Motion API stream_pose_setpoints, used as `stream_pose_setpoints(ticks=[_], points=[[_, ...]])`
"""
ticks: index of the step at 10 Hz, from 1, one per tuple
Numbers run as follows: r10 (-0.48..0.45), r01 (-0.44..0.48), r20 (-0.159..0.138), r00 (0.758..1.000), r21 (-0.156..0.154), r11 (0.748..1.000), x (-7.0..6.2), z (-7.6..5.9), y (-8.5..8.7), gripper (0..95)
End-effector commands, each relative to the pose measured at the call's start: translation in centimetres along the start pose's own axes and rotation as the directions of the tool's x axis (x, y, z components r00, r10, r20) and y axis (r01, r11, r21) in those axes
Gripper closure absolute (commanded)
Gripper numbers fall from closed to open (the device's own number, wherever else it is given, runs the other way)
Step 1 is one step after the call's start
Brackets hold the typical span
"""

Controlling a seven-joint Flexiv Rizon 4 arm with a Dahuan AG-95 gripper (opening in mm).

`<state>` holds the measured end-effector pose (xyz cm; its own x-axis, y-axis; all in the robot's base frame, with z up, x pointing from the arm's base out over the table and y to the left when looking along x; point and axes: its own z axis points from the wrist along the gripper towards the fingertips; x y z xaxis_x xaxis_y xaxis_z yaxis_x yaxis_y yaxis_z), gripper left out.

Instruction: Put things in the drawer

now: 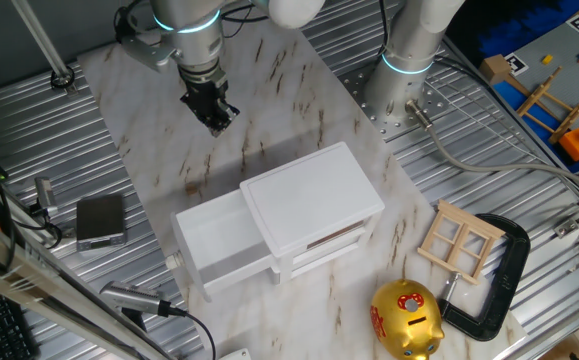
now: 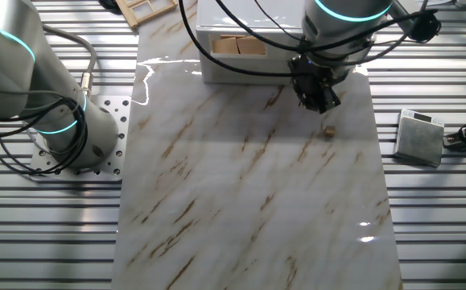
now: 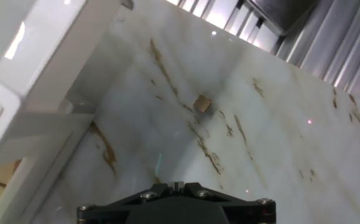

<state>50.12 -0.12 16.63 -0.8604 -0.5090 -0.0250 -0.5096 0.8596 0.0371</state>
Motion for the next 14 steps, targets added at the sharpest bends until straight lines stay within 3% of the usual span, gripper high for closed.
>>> stream_pose_setpoints(ticks=[1, 2, 6, 8, 14], points=[[-0.044, 0.044, 0.011, 0.999, -0.016, 0.999, -0.7, 1.9, -1.3, 95.0], [-0.056, 0.056, 0.017, 0.998, -0.026, 0.998, -1.2, 2.9, -2.2, 95.0], [-0.118, 0.118, 0.003, 0.993, -0.029, 0.993, -5.4, 5.9, -5.7, 95.0], [-0.127, 0.127, -0.002, 0.992, -0.029, 0.992, -6.7, 6.8, -6.4, 95.0], [-0.135, 0.133, -0.04, 0.99, -0.059, 0.989, -8.1, 8.7, -6.2, 95.0]])
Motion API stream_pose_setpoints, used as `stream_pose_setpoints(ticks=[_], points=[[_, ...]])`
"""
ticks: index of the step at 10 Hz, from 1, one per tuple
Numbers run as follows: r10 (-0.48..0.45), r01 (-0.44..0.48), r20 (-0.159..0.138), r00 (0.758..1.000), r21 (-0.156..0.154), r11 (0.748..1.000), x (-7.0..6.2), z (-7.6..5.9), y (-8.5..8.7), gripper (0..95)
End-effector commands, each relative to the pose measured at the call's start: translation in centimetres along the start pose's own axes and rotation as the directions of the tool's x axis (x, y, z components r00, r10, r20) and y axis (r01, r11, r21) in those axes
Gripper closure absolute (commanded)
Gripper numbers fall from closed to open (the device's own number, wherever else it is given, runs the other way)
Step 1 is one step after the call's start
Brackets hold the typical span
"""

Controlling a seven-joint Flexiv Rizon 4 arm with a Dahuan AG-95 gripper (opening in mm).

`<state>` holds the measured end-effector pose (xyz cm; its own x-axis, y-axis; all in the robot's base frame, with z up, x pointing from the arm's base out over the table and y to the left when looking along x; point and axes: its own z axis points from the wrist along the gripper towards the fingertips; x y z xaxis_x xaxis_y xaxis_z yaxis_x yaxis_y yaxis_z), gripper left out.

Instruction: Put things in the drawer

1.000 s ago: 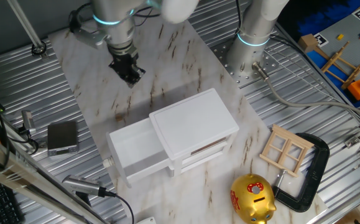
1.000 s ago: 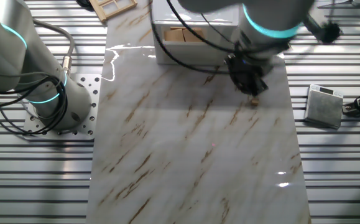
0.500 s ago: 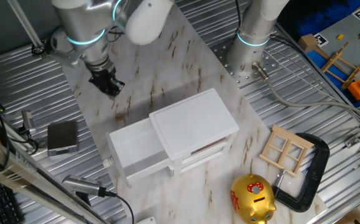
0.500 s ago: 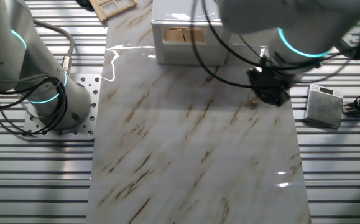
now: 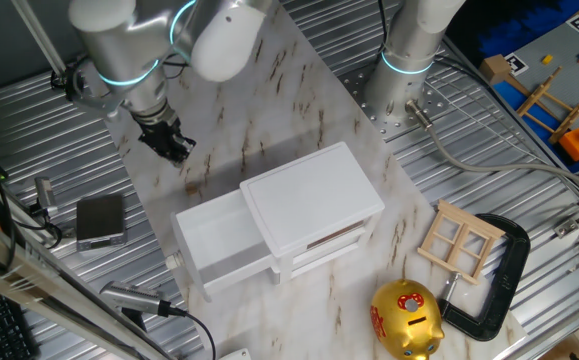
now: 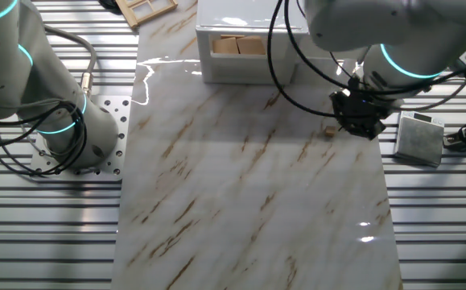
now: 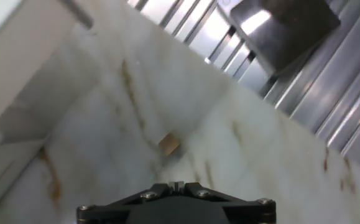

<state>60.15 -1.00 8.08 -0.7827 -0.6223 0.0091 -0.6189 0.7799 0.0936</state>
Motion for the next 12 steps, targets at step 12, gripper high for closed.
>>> stream_pose_setpoints(ticks=[12], points=[[-0.168, 0.169, -0.02, 0.985, 0.021, 0.985, -1.2, 0.7, 1.4, 95.0]])
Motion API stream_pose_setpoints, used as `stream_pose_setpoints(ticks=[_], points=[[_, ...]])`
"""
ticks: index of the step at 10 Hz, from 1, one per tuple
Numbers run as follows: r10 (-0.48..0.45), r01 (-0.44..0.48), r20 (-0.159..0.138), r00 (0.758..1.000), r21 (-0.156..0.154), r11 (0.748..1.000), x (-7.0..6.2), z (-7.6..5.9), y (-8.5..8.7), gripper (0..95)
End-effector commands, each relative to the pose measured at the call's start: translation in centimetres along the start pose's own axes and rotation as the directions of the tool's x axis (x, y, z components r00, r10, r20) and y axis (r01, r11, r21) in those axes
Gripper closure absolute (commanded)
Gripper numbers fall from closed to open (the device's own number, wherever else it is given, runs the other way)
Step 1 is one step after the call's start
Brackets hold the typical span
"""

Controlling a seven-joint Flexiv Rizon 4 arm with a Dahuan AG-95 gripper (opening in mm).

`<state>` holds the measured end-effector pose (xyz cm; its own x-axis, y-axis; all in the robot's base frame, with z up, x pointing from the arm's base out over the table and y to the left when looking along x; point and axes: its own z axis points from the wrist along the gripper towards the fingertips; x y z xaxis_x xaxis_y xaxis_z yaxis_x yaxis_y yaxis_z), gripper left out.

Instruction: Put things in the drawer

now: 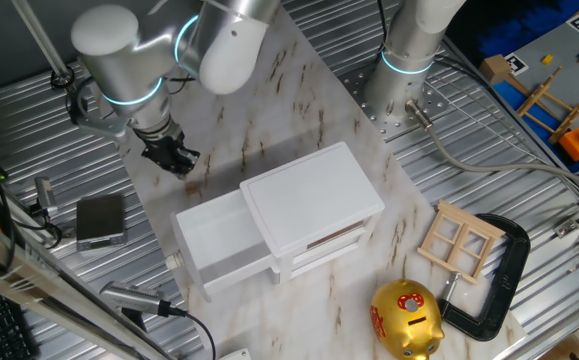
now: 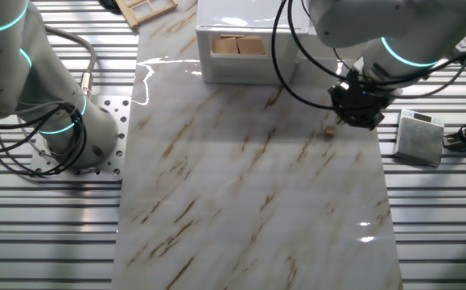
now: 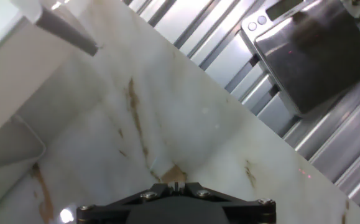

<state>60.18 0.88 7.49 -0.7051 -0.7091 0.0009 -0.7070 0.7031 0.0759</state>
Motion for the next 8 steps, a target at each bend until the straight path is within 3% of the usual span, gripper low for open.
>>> stream_pose_setpoints(ticks=[1, 3, 5, 6, 7, 8], points=[[-0.089, 0.09, -0.033, 0.995, 0.011, 0.996, 0.0, 0.0, 0.03, 95.0], [-0.16, 0.161, -0.053, 0.986, 0.022, 0.987, 0.0, 0.0, 0.03, 95.0], [-0.27, 0.271, -0.051, 0.962, 0.01, 0.963, 0.0, 0.0, 0.03, 57.0], [-0.314, 0.314, -0.028, 0.949, -0.006, 0.949, 0.0, 0.0, 0.03, 57.0], [-0.328, 0.328, -0.014, 0.945, -0.013, 0.945, 0.0, 0.0, 0.03, 19.0], [-0.34, 0.34, 0.01, 0.94, -0.024, 0.94, -0.03, 0.08, 0.1, 19.0]])
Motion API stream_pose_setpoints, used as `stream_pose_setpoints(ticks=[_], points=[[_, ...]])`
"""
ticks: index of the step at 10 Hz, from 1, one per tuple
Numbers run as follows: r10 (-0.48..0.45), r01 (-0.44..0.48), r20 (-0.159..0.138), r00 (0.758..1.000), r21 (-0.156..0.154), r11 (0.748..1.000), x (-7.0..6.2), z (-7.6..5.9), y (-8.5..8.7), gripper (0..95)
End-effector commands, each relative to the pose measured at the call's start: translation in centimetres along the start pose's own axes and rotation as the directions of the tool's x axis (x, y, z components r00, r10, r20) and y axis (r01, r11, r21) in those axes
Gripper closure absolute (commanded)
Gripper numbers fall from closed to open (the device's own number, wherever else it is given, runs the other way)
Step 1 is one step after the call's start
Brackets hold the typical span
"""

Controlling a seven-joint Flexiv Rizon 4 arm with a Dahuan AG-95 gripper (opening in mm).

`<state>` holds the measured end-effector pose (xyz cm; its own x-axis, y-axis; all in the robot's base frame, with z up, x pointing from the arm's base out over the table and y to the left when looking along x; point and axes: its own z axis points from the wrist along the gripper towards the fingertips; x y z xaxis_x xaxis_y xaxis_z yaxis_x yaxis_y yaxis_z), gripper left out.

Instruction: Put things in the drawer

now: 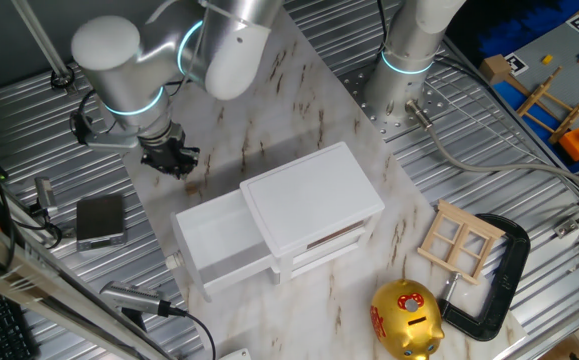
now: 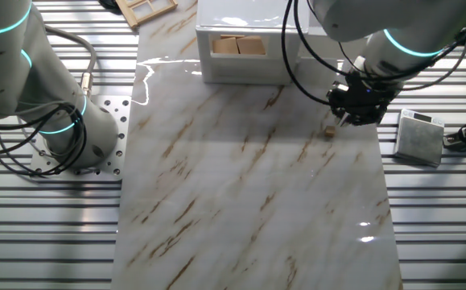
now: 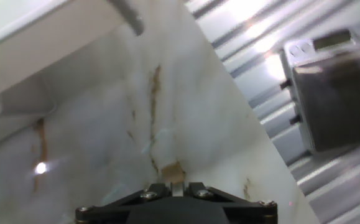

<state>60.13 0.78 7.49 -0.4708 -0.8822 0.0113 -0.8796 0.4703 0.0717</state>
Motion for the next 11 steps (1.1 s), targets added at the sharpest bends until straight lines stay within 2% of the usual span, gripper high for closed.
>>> stream_pose_setpoints(ticks=[1, 3, 5, 9, 11], points=[[-0.058, 0.058, 0.035, 0.998, -0.025, 0.998, -0.4, 0.3, 0.2, 19.0], [-0.074, 0.074, 0.016, 0.997, -0.022, 0.997, -0.8, 0.7, 0.6, 19.0], [-0.086, 0.085, -0.016, 0.996, -0.03, 0.996, -0.7, 0.9, 0.5, 19.0], [-0.089, 0.089, -0.018, 0.996, -0.034, 0.995, -0.3, 1.8, 0.5, 19.0], [-0.082, 0.082, -0.013, 0.997, -0.036, 0.996, -0.1, 2.7, 0.3, 19.0]])
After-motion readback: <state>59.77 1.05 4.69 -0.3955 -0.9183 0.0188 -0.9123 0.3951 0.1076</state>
